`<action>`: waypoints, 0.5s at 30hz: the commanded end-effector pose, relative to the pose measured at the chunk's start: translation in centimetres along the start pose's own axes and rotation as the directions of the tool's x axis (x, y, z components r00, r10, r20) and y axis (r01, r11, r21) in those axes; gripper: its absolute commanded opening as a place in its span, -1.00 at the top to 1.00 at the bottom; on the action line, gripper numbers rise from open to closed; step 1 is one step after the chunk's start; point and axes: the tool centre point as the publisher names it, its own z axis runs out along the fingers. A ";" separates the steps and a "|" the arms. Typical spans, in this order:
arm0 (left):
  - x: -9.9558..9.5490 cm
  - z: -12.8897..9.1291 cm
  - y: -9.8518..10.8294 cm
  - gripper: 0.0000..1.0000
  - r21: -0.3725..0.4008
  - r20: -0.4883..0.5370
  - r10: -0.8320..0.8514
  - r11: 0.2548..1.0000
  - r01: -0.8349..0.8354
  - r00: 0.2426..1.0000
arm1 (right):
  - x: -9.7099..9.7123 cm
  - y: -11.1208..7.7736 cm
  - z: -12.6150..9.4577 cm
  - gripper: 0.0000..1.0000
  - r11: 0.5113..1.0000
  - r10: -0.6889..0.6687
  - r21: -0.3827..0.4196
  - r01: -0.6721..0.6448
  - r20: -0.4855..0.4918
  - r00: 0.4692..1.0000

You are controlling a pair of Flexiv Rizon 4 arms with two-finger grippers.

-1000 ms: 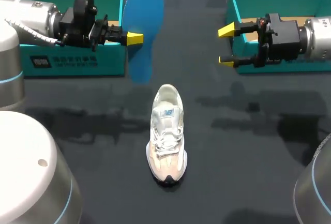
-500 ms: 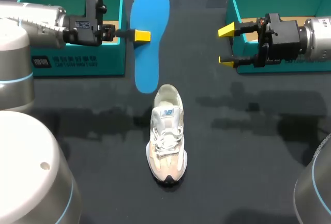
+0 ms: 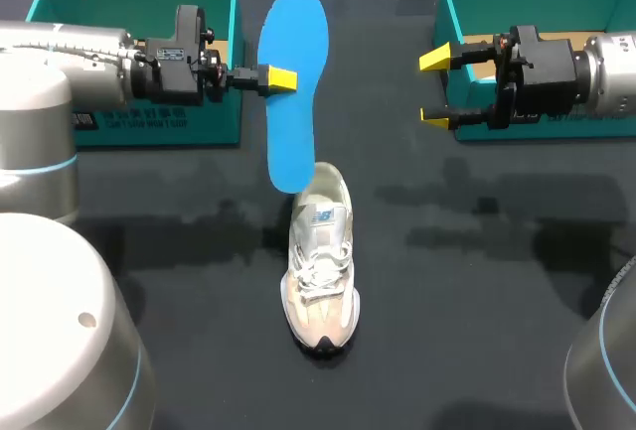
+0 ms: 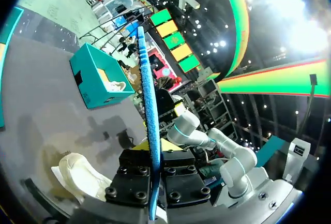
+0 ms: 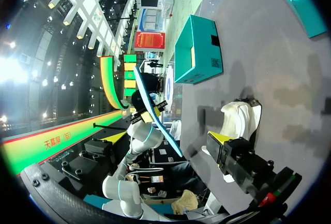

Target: Take the shoe out of the shoebox, open the shoe tongue, remove and reinsert the insole, then place the shoe into the shoebox

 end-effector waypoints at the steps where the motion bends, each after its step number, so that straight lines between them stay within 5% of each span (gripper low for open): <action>1: -0.9 0.9 -0.1 1.00 0.053 0.018 -0.196 0.979 0.195 0.980 | 0.0 -0.1 0.0 -1.00 1.000 0.001 -0.001 -0.001 0.003 1.000; 15: -3.1 2.5 0.5 1.00 0.073 0.022 -0.396 0.916 0.394 0.918 | -0.1 -0.2 0.2 -1.00 1.000 -0.003 0.007 0.003 0.052 0.999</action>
